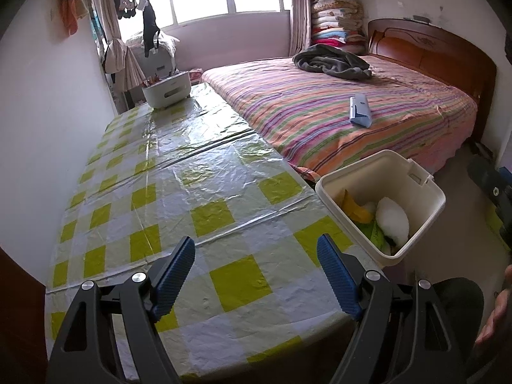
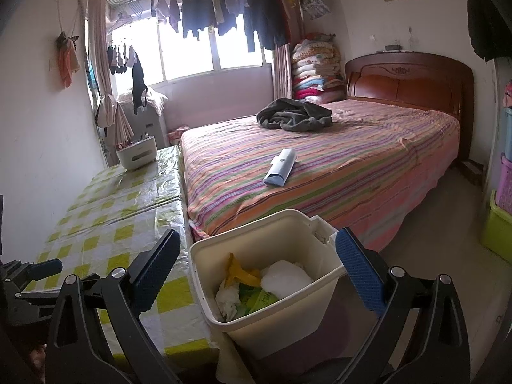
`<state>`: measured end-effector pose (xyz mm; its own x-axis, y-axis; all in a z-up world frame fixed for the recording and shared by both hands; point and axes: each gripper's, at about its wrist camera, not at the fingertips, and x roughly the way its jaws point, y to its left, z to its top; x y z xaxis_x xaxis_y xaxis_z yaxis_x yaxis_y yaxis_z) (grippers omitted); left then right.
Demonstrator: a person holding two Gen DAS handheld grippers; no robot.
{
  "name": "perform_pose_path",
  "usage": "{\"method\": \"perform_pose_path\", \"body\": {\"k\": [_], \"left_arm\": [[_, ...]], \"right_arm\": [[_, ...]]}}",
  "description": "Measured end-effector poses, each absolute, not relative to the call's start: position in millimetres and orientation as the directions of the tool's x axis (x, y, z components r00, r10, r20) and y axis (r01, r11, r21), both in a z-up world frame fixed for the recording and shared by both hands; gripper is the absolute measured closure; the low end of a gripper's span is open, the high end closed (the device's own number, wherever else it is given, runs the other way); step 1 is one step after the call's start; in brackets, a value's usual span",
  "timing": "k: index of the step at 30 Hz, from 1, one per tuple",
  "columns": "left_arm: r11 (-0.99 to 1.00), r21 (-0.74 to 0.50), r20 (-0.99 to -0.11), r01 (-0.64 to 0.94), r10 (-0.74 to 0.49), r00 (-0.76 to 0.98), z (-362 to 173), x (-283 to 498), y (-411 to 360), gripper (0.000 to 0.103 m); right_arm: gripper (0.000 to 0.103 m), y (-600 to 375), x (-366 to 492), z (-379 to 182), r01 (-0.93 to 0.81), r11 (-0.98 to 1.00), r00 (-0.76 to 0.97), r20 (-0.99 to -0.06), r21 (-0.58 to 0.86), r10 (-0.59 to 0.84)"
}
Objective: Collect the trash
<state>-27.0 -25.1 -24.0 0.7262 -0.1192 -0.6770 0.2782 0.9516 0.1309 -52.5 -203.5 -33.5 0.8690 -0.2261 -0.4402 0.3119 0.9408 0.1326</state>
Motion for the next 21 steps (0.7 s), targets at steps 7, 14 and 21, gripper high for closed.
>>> {"method": "perform_pose_path", "body": {"k": [7, 14, 21], "left_arm": [[0.944, 0.138, -0.669, 0.301, -0.135, 0.731, -22, -31, -30, 0.027], [0.938, 0.156, -0.670, 0.310, -0.130, 0.731, -22, -32, -36, 0.027], [0.936, 0.154, -0.681, 0.317, -0.131, 0.720, -23, -31, -38, 0.027]], "right_arm": [[0.007, -204, -53, -35, 0.314, 0.940, 0.867, -0.443, 0.133, -0.227], [0.007, -208, -55, -40, 0.323, 0.936, 0.863, -0.450, 0.141, -0.230], [0.007, -209, -56, -42, 0.323, 0.936, 0.862, -0.453, 0.142, -0.229]]}}
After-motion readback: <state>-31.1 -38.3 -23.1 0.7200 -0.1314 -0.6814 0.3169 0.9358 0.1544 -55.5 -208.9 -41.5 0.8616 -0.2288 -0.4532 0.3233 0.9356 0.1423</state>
